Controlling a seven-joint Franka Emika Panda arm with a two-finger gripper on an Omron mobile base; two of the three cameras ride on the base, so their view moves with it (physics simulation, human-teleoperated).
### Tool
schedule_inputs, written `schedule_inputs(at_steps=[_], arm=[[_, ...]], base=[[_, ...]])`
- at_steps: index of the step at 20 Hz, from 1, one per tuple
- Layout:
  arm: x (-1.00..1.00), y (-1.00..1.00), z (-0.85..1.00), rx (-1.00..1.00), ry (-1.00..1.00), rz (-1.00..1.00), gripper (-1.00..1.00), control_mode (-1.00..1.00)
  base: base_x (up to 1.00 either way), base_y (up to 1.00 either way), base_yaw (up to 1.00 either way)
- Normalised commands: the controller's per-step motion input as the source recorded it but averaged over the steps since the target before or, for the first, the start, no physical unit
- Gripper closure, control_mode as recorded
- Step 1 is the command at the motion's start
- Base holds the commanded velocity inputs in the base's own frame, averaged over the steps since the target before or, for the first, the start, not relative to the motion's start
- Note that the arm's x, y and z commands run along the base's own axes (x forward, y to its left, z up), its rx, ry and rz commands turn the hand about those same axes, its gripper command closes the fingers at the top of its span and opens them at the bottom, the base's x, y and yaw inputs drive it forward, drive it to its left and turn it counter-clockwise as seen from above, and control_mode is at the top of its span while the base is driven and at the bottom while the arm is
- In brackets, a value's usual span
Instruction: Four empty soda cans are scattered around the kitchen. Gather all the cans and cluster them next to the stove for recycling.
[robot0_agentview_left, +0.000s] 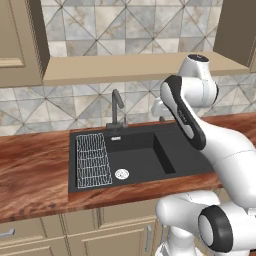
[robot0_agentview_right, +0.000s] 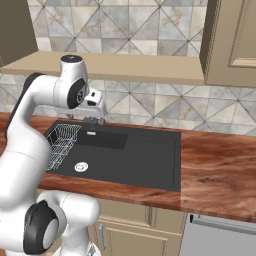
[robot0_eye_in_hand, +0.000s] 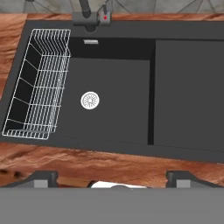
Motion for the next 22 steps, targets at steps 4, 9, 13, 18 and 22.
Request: schedule_inputs(at_steps=[4,9,13,18,22], arm=[[-0.17,0.16,-0.11,0.00,0.00,0.00,-1.00,-1.00],[-0.19,0.17,-0.09,0.00,0.00,0.00,-1.00,-1.00],[-0.27,0.03,-0.07,0.00,0.00,0.00,-1.00,-1.00],[-0.32,0.00,-0.12,0.00,0.00,0.00,-1.00,-1.00],[-0.35,0.00,-0.11,0.00,0.00,0.00,-1.00,-1.00]], base=[[0.00,0.00,0.00],[0.00,0.00,0.00],[0.00,0.00,0.00],[0.00,0.00,0.00],[0.00,0.00,0.00]])
